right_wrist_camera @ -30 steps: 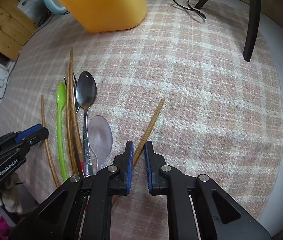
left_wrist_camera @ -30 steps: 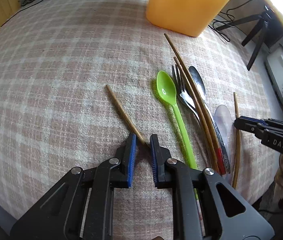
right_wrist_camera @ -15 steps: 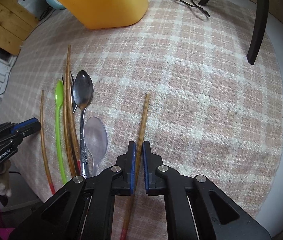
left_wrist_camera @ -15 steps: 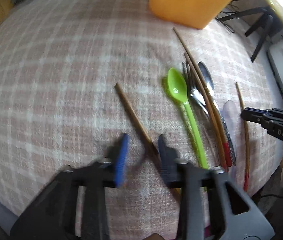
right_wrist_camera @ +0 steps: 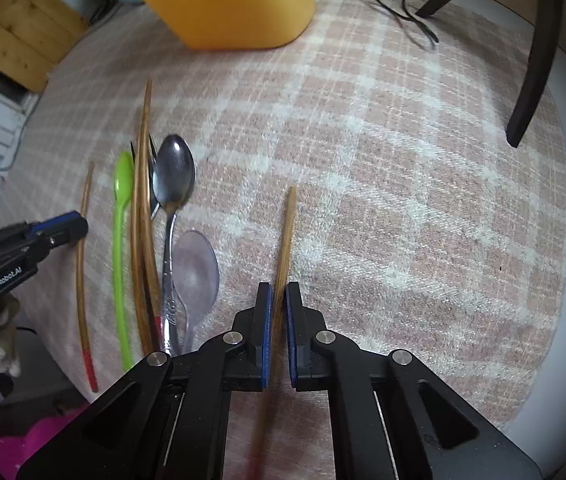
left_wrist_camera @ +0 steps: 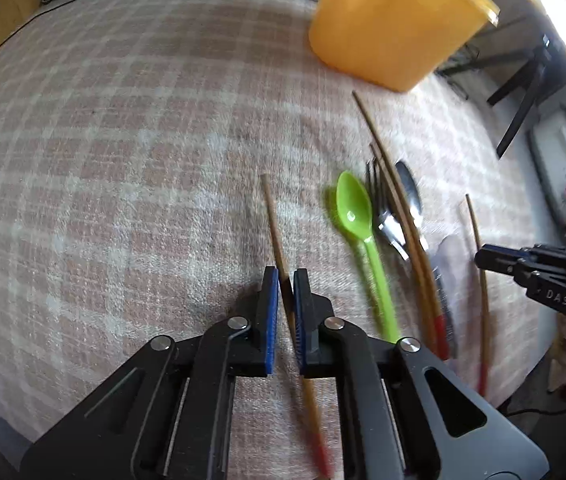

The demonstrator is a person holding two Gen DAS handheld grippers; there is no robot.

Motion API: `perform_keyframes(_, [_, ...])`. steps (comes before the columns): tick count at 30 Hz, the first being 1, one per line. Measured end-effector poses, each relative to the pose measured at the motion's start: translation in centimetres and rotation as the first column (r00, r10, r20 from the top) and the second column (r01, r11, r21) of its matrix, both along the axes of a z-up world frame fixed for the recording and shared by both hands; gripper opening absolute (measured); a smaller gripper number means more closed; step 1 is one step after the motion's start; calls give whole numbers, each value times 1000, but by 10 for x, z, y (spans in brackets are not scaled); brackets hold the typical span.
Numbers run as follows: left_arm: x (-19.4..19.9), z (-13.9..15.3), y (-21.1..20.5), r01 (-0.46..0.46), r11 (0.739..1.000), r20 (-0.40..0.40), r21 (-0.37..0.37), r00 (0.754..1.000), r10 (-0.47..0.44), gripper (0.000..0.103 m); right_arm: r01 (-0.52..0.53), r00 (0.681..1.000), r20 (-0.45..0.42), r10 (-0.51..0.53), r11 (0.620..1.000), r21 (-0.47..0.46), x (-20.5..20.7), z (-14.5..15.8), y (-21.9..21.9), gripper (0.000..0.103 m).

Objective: Organize utensils
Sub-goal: 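Lift the chopstick with the right tool and carry it over the container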

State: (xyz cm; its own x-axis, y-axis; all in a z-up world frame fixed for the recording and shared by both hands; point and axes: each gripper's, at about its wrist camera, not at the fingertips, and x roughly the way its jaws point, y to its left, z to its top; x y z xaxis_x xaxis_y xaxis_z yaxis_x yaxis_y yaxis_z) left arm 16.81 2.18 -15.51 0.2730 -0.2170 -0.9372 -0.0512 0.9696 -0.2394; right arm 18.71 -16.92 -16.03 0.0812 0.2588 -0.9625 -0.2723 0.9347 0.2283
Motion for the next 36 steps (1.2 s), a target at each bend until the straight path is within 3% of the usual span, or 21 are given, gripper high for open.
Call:
perform_keyframes(9, [-3, 22, 10, -33, 999, 73, -37, 997, 35, 3, 80, 995, 51, -86, 991, 110, 7, 18, -23, 4])
perform_keyframes(16, [-1, 62, 9, -20, 999, 199, -33, 980, 27, 3, 114, 977, 155, -145, 975, 193, -2, 53, -39, 4])
perform_keyframes(25, [6, 98, 0, 6, 999, 309, -33, 951, 4, 3, 64, 931, 339, -135, 975, 212, -27, 96, -39, 4])
perform_keyframes(36, [14, 131, 1, 20, 999, 398, -47, 918, 0, 3, 29, 864, 487, -130, 977, 209, -35, 134, -28, 4])
